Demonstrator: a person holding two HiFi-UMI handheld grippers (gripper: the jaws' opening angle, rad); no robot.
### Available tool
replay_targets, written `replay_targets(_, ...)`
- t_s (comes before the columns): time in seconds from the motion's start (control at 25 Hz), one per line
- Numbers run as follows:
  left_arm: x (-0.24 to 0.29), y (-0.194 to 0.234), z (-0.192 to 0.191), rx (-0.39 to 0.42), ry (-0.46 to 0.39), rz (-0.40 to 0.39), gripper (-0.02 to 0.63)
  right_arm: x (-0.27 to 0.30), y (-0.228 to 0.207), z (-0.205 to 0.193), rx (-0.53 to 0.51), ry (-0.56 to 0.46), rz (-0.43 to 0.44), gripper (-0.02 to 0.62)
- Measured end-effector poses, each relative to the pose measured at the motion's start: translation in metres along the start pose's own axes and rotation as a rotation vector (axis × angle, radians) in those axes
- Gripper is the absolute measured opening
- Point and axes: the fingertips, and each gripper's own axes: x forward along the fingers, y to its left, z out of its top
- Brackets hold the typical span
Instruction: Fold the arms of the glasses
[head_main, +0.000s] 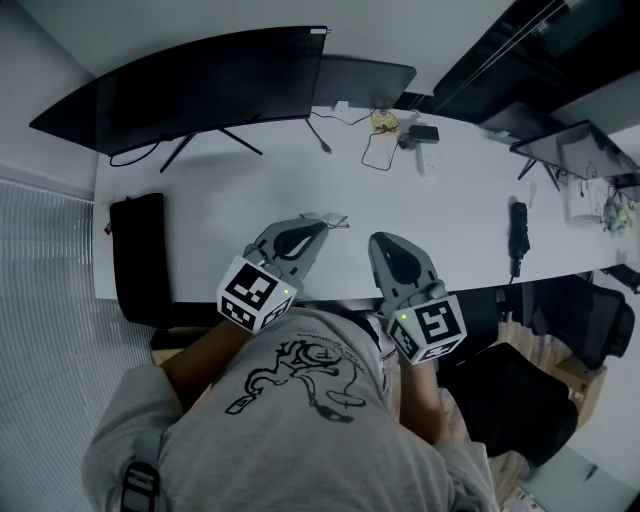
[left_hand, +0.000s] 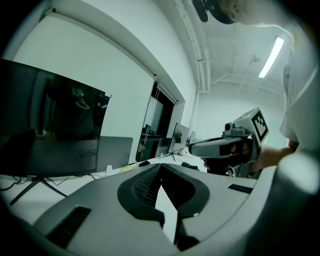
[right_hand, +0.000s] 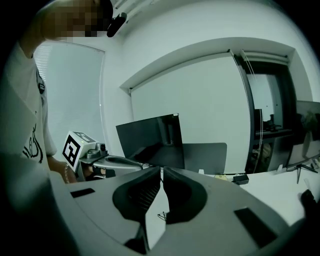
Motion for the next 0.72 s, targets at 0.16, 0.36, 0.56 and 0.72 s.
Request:
replay_targets(0.16, -0.008, -0.008, 0.013, 0.009, -0.029, -0.006, 0.02, -0.008, 0.011, 0.012, -0.035, -0.003, 0.003, 0.025)
replay_targets(0.36, -0.018, -0.015, 0.024, 0.02, -0.048, -0.011, 0.02, -0.013, 0.019, 0.023, -0.042, -0.013, 0.007, 0.023)
replay_targets(0.56, -0.022, -0.012, 0.028, 0.012, -0.058, -0.006, 0.02, -0.015, 0.02, 0.029, -0.065, -0.009, -0.005, 0.023)
replay_targets(0.72, -0.025, -0.01, 0.028, 0.009, -0.058, -0.001, 0.02, -0.017, 0.019, 0.03, -0.068, -0.006, -0.016, 0.023)
